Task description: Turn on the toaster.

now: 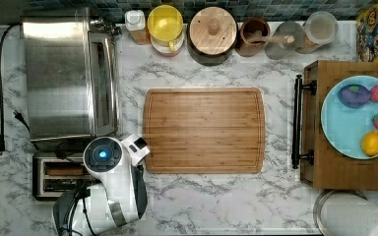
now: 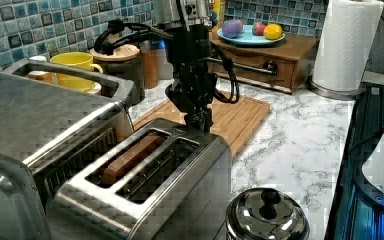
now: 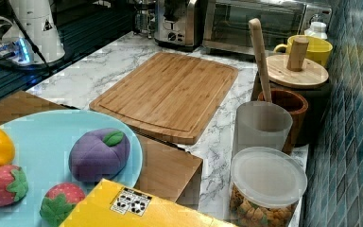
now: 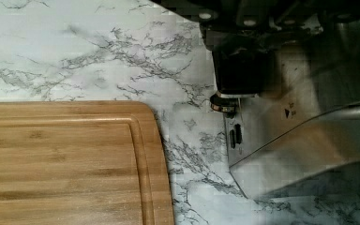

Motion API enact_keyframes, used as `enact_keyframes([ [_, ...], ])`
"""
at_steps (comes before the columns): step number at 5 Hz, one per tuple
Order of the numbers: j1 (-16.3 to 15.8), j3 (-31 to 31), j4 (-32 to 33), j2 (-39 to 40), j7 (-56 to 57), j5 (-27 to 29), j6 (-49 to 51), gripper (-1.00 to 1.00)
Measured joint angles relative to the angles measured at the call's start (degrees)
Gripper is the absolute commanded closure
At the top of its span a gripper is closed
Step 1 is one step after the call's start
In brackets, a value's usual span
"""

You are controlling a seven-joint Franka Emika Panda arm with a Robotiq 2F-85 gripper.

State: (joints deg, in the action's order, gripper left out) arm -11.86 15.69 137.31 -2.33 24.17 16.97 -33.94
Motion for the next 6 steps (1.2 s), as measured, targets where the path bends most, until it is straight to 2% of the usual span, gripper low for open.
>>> enact_keyframes([
  [3, 0.57, -1.39, -1.23, 4.56, 0.41, 2.69, -0.53, 1.00],
  [6, 0.49, -1.90, -1.12, 4.66, 1.01, 3.85, -0.95, 1.00],
])
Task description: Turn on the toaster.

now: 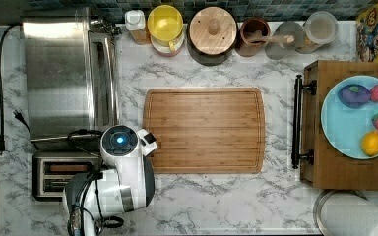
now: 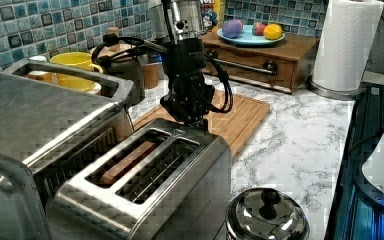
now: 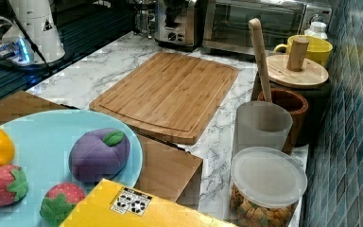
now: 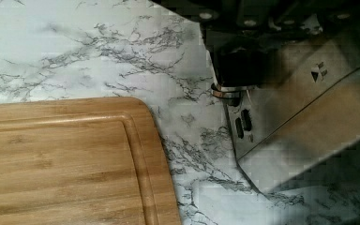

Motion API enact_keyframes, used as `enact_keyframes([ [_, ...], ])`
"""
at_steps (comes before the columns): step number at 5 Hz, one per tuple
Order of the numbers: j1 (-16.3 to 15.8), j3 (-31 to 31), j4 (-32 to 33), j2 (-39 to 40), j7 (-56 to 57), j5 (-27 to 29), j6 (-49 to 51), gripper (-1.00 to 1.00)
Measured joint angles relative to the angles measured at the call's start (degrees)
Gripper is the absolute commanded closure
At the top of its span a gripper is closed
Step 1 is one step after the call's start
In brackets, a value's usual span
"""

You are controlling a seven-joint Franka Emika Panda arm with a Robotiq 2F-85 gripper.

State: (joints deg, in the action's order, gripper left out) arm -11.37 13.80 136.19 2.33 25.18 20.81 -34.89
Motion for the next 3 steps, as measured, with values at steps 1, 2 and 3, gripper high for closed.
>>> enact_keyframes([
  [1, 0.01, -0.17, -0.11, 0.05, 0.00, 0.34, 0.06, 1.00],
  [2, 0.01, -0.10, -0.11, 0.04, 0.00, 0.29, -0.06, 1.00],
  [3, 0.01, -0.16, -0.11, 0.05, 0.00, 0.38, 0.00, 1.00],
])
